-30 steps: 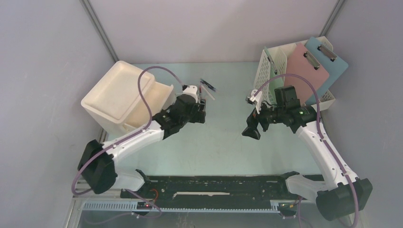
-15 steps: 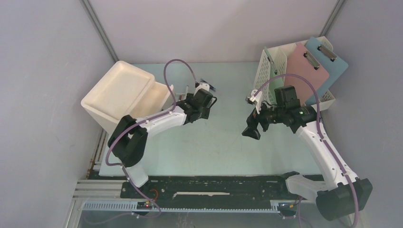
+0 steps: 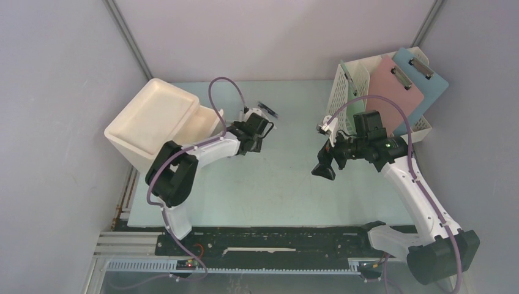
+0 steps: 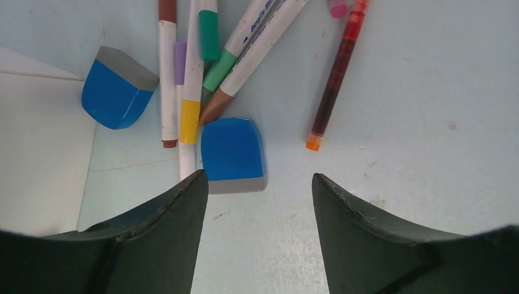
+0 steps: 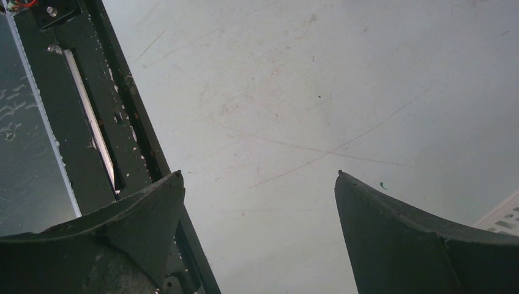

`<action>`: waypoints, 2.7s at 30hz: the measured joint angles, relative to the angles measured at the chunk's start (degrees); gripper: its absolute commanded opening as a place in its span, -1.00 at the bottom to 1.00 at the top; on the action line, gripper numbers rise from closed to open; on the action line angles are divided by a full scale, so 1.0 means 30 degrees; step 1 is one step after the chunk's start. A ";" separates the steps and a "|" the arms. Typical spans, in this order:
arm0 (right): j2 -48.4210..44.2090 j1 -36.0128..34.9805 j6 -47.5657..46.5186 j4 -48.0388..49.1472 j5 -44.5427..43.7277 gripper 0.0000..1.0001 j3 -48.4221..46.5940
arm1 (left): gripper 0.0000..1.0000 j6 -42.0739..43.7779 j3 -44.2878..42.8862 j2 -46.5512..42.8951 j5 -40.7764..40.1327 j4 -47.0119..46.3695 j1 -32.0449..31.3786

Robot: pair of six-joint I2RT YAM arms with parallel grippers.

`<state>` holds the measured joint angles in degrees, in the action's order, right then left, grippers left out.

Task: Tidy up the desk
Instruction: Pick up the stationery from the center of the board.

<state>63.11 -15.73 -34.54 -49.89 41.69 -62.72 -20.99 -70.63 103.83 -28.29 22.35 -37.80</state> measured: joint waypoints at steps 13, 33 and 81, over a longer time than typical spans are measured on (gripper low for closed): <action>0.0000 0.0000 -0.0015 0.0000 0.0000 0.99 0.0000 | 0.40 -0.0328 0.0000 0.1158 0.0022 0.0393 0.0364; 0.0000 0.0000 -0.0029 0.0000 -0.0007 0.99 0.0000 | 0.29 -0.0510 0.0000 0.1902 0.1042 0.0459 0.1282; 0.0000 0.0000 -0.0102 -0.0015 0.0015 0.99 0.0000 | -1.00 0.1297 0.3279 -0.6149 0.2448 -0.1872 -0.1173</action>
<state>63.11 -15.73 -34.85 -49.93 41.74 -62.72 -17.10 -60.80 85.38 -20.95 16.73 -41.32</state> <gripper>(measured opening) 0.993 0.484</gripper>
